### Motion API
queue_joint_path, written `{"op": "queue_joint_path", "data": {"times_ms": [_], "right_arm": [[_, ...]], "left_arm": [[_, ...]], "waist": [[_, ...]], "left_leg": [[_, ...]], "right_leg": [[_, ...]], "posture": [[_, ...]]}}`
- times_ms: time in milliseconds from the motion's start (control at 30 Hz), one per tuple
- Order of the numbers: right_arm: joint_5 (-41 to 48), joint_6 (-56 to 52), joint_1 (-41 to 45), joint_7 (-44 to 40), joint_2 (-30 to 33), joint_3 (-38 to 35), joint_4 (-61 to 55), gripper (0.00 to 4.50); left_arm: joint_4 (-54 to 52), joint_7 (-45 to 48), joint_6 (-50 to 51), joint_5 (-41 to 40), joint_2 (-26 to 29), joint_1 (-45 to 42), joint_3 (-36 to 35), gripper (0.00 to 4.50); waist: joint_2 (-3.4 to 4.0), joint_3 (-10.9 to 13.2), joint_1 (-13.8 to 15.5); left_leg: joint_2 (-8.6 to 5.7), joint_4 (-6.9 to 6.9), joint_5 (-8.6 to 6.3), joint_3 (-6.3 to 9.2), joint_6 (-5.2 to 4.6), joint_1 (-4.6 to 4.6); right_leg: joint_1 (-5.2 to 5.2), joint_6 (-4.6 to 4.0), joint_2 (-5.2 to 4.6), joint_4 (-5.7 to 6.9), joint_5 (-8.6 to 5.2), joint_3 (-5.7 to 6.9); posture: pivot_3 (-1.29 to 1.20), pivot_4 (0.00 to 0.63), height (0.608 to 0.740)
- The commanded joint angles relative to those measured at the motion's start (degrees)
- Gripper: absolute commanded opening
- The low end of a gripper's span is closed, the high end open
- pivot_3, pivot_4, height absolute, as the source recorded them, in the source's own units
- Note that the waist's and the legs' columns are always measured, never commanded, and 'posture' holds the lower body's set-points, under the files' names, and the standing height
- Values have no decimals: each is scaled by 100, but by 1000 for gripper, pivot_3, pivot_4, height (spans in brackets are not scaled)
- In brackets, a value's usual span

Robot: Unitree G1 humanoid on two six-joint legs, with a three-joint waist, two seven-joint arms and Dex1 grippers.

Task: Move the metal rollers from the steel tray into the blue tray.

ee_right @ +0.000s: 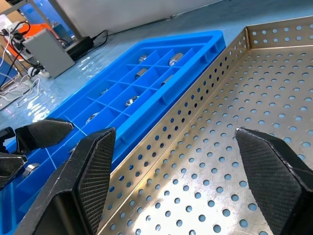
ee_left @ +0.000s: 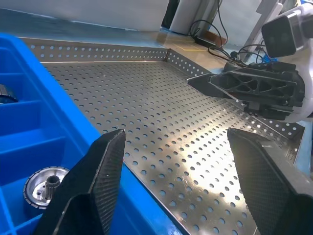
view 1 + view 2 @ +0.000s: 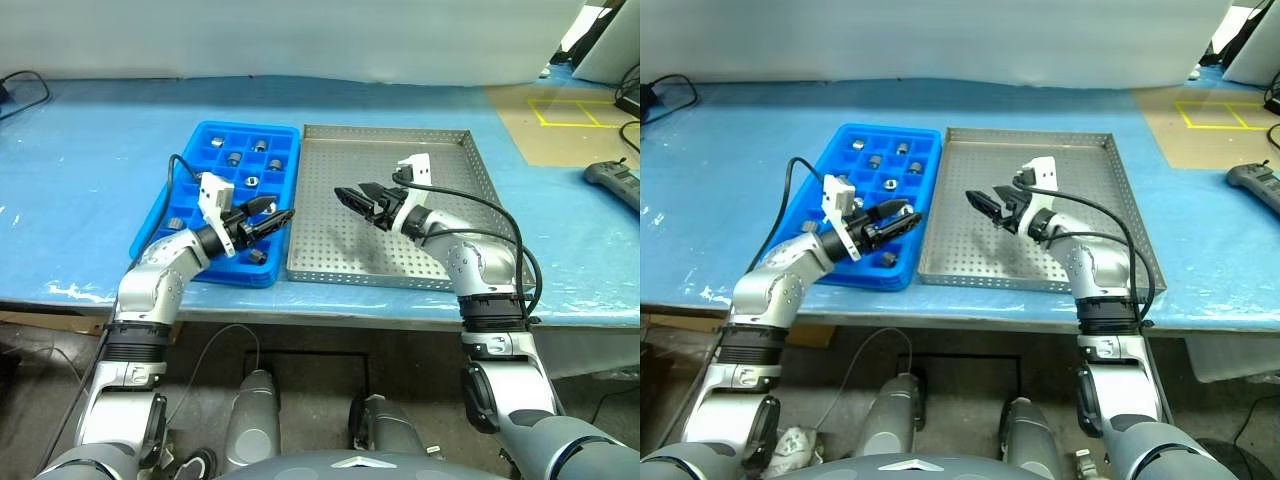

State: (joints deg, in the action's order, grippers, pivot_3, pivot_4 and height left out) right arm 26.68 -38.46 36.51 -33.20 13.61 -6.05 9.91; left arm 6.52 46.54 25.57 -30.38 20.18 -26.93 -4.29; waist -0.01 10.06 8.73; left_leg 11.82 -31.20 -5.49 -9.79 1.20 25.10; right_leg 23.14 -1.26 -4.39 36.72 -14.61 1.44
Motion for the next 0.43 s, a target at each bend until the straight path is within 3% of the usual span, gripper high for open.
{"op": "queue_joint_path", "data": {"times_ms": [33,433], "right_arm": [[-2,106,158,26,46,-42,-21,4101],[-14,200,274,49,-1,-72,109,4101]], "left_arm": [[-88,40,-147,20,-30,-103,-8,3501],[-64,87,-154,19,27,-106,-64,3501]], "waist": [[0,0,-1],[0,0,-1]], "left_leg": [[0,0,0,0,0,0],[0,0,0,0,0,0]], "right_leg": [[0,0,0,0,0,0],[0,0,0,0,0,1]], "posture": [[124,150,740],[123,150,740]]}}
